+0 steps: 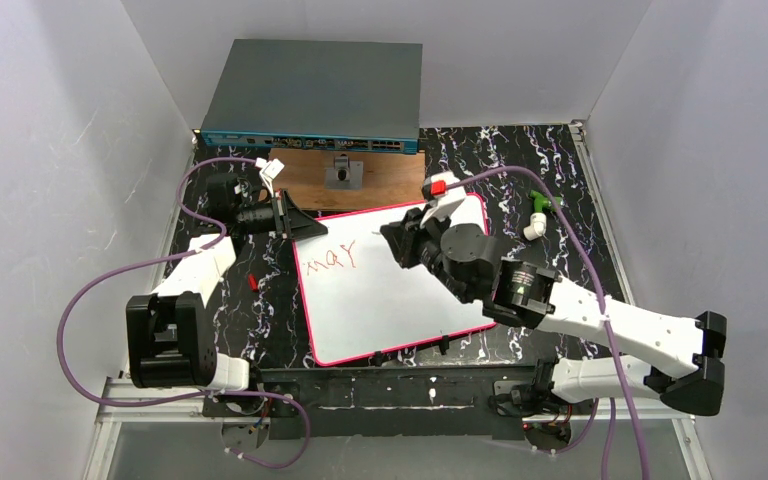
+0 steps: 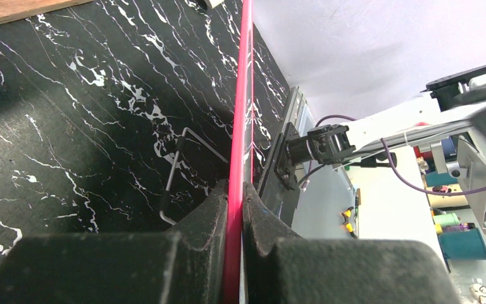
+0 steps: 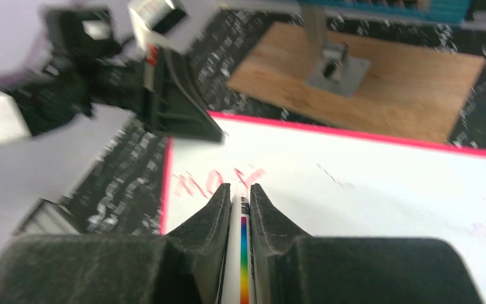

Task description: Write a sentence on the whiteboard

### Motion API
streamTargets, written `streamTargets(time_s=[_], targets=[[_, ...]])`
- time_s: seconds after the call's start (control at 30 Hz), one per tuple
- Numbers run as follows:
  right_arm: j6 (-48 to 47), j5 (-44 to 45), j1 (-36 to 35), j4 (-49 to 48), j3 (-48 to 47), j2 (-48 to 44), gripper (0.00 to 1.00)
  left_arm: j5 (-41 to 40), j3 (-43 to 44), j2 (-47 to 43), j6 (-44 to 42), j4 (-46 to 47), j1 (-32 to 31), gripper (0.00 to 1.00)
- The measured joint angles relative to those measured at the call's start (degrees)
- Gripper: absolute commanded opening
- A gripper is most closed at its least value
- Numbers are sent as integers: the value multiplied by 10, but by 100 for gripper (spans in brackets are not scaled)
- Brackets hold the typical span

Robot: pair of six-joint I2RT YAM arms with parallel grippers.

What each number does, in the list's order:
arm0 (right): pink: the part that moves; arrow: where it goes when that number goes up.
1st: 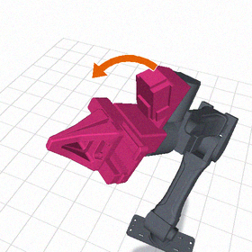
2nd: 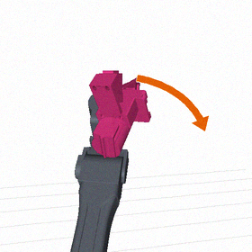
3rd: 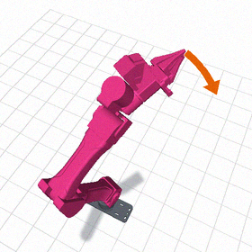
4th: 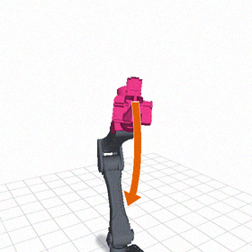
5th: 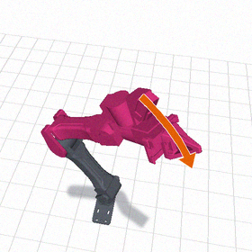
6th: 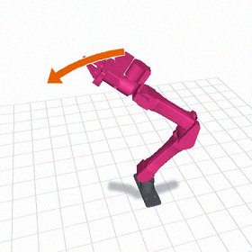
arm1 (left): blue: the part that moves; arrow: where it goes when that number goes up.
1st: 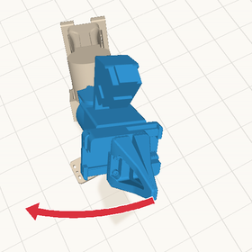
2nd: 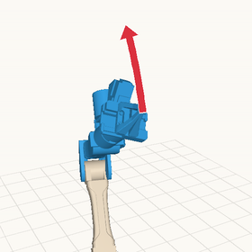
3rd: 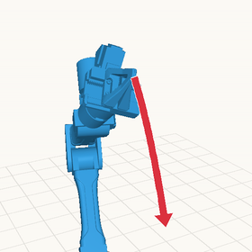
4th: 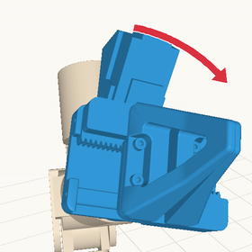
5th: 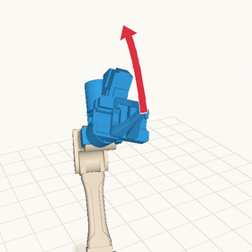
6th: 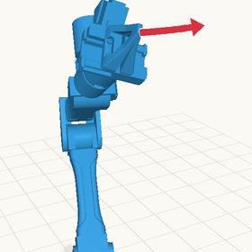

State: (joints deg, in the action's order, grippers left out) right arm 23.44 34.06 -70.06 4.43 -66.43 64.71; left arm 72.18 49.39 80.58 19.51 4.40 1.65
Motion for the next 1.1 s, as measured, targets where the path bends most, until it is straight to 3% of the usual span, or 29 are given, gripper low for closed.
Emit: streamTargets(time_s=[0.27,0.77,1.1], targets=[[-14,32,15,7,135,-29,1,-1,1,0,-2,-2,-1,0],[-53,47,22,-47,209,-46,1,-9,3,-14,-20,-31,-1,0],[-87,11,37,-111,221,-15,1,-13,10,-16,-28,-47,-3,0]])
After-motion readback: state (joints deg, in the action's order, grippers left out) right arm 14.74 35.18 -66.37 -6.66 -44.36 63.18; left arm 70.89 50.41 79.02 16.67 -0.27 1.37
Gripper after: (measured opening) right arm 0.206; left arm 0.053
